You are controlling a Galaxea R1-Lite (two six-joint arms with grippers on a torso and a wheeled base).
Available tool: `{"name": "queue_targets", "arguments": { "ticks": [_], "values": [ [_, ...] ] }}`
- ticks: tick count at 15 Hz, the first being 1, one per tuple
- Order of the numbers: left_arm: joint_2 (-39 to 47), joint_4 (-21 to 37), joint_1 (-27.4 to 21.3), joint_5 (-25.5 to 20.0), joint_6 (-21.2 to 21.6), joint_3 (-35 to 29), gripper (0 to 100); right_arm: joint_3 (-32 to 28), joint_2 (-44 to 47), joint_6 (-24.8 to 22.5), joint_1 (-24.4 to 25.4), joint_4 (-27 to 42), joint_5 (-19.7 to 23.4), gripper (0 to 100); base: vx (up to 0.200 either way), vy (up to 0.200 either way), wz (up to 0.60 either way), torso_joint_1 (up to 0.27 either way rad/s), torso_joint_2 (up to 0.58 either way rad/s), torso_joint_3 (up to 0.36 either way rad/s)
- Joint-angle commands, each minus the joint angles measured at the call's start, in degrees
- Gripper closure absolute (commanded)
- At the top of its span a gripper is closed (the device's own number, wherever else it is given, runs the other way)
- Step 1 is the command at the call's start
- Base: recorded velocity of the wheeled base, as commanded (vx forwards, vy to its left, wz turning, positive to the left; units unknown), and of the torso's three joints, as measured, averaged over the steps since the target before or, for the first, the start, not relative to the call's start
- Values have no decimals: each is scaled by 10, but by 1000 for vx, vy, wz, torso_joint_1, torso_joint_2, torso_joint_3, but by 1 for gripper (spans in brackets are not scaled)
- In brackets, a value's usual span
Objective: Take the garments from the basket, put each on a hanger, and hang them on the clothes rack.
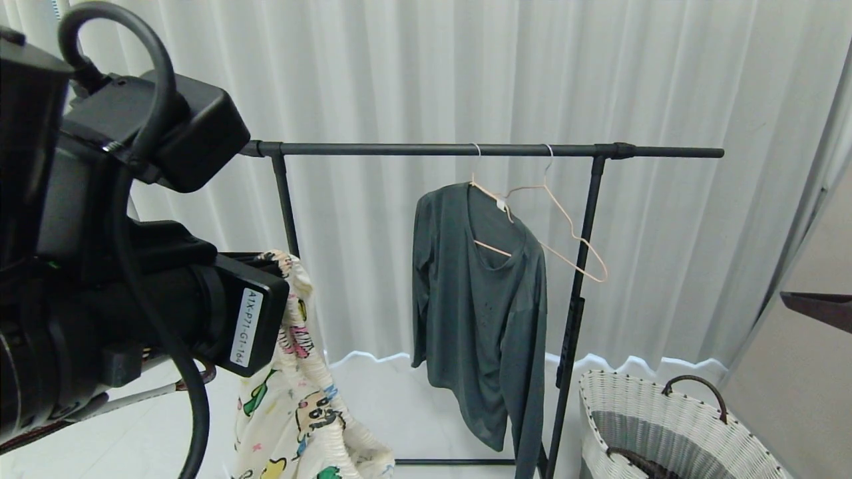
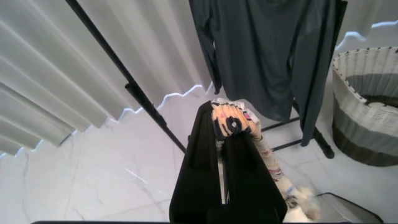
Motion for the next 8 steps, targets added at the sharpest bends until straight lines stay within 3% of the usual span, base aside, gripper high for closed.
{"name": "queue_targets", "arguments": {
  "ticks": [1,5,8],
  "values": [
    [1,0,0,0,0,0,100,1,2,0,0,0,0,0,0,0,0,271,-505,-256],
    [2,0,0,0,-1,2,100,4,4,1,0,0,7,0,0,0,0,267,-521,-262],
    [2,0,0,0,-3,2,100,6,5,1,0,0,12,0,0,0,0,128,-256,-128]
  ]
}}
